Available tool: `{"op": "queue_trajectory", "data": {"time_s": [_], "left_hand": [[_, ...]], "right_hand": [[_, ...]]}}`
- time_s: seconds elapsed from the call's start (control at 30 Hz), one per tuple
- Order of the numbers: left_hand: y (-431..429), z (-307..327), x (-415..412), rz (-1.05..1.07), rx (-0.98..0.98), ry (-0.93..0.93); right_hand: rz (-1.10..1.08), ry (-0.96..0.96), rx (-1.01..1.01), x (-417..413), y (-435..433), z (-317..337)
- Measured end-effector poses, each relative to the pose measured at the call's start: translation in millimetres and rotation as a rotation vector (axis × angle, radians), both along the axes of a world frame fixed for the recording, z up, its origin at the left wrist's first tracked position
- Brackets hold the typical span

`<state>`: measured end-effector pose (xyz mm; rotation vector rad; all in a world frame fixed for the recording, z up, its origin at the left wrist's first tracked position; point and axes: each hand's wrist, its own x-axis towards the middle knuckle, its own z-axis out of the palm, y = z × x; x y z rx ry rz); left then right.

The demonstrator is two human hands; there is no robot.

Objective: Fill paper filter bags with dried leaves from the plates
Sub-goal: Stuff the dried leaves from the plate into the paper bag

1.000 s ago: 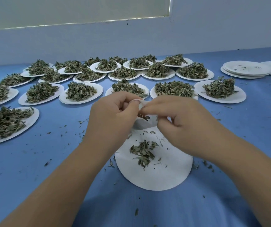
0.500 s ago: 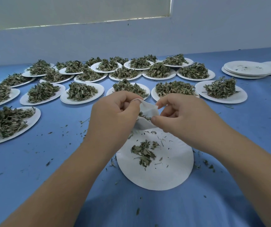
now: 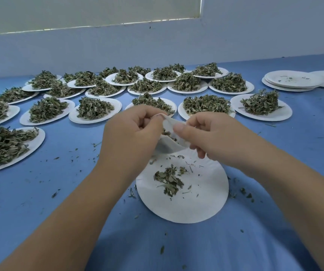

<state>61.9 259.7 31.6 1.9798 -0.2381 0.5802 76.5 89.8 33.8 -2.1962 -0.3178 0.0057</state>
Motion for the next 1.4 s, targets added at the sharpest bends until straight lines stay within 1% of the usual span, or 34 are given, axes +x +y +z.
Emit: {"op": "queue_trajectory", "data": {"time_s": [0.1,0.2,0.27,0.37,0.43,0.5,0.6,0.73,0.93,1.03,1.13,1.3,1.4], "left_hand": [[7.9,5.9,2.3,0.045,-0.093,0.007],[12.1,9.5,2.7,0.06,-0.198,0.017],[13.8,9.7,3.2,0.074,-0.196,0.011],[15.9,8.8,4.8,0.096,-0.178,-0.002],[17.4,8.6,5.5,0.114,-0.163,-0.018],[19.1,9.0,6.4,0.128,-0.157,-0.036],[20.4,9.7,7.4,0.132,-0.156,-0.049],[19.4,9.9,6.6,0.111,-0.175,-0.055],[20.2,8.5,8.3,0.105,-0.17,-0.059],[17.7,9.2,7.2,0.099,-0.182,-0.056],[16.6,9.2,7.1,0.102,-0.17,-0.055],[16.2,8.1,7.1,0.094,-0.154,-0.052],[16.8,7.6,7.3,0.098,-0.142,-0.052]], "right_hand": [[0.066,0.035,-0.088,0.1,-13.6,4.3],[0.233,0.059,-0.245,-0.4,-18.7,2.9],[0.353,0.078,-0.362,-3.9,-13.9,-2.2],[0.486,0.007,-0.471,-10.0,-1.1,-14.6],[0.48,-0.044,-0.506,-11.6,4.4,-18.9],[0.419,-0.084,-0.535,-9.8,3.3,-18.8],[0.343,-0.11,-0.559,-6.5,-3.1,-16.9],[0.356,-0.088,-0.582,-8.2,1.5,-18.9],[0.4,-0.07,-0.462,-12.4,4.9,-17.1],[0.416,-0.105,-0.429,-14.0,8.7,-18.6],[0.434,-0.198,-0.463,-14.7,16.4,-21.1],[0.519,-0.276,-0.581,-18.4,25.0,-23.3],[0.536,-0.243,-0.554,-20.7,20.5,-20.6]]}}
